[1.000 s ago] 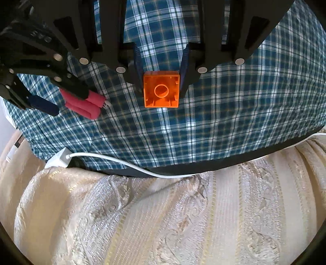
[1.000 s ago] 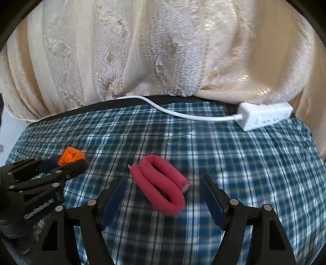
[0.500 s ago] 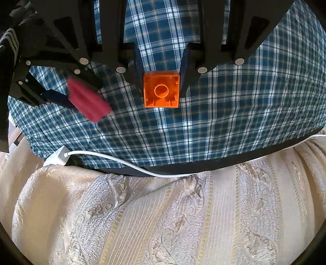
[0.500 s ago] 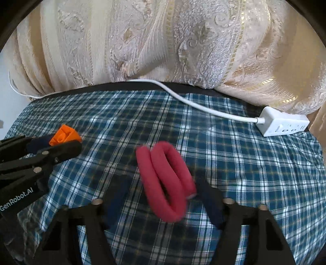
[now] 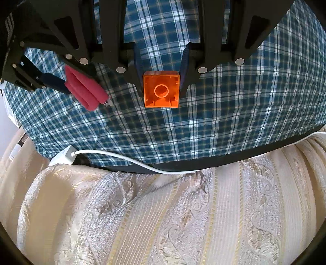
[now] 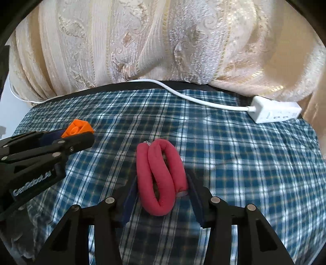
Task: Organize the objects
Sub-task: 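Grasp the pink foam curler with the right gripper, then carry the orange block and pink curler toward the clear bowl with both grippers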
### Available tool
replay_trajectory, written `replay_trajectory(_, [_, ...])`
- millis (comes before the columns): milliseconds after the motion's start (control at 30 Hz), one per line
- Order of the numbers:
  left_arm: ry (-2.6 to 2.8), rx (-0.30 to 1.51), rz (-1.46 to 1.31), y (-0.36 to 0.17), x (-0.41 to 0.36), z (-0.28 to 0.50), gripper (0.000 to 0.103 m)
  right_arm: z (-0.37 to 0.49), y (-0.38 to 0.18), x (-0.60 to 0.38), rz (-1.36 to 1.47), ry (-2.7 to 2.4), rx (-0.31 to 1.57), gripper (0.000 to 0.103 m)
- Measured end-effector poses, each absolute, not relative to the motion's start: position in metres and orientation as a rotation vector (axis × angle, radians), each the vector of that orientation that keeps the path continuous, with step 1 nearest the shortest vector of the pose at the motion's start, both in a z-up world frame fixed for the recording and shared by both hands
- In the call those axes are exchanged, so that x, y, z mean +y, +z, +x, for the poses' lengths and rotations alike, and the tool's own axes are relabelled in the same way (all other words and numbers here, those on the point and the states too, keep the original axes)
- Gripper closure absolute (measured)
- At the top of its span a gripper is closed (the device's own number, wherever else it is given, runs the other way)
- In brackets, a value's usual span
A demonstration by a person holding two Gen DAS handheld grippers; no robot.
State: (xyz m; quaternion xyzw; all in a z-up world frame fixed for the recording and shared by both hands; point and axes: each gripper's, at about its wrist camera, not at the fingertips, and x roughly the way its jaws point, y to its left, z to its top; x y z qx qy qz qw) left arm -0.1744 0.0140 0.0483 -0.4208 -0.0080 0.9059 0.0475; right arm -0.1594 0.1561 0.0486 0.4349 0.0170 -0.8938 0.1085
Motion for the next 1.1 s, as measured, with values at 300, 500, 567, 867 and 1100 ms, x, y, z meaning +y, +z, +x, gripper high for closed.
replay_trajectory(300, [2.732, -0.015, -1.237, 0.06, 0.026, -0.165, 0.071, -0.12, 0.069, 0.179, 1.248, -2.705, -0.073, 0.052])
replay_trajectory(500, [2.695, 0.0, -1.188, 0.07, 0.04, -0.152, 0.071, -0.091, 0.081, 0.196, 1.224, -2.762, -0.134, 0.052])
replay_trajectory(567, [2.682, 0.006, -1.175, 0.073, 0.045, -0.149, 0.071, -0.081, 0.085, 0.204, 1.216, -2.784, -0.157, 0.052])
replay_trajectory(867, [2.625, 0.053, -1.122, 0.081, 0.069, -0.129, 0.071, -0.037, 0.104, 0.245, 1.173, -2.901, -0.254, 0.052])
replay_trajectory(1100, [2.577, 0.087, -1.087, 0.085, 0.087, -0.113, 0.071, 0.001, 0.116, 0.298, 1.163, -3.043, -0.371, 0.052])
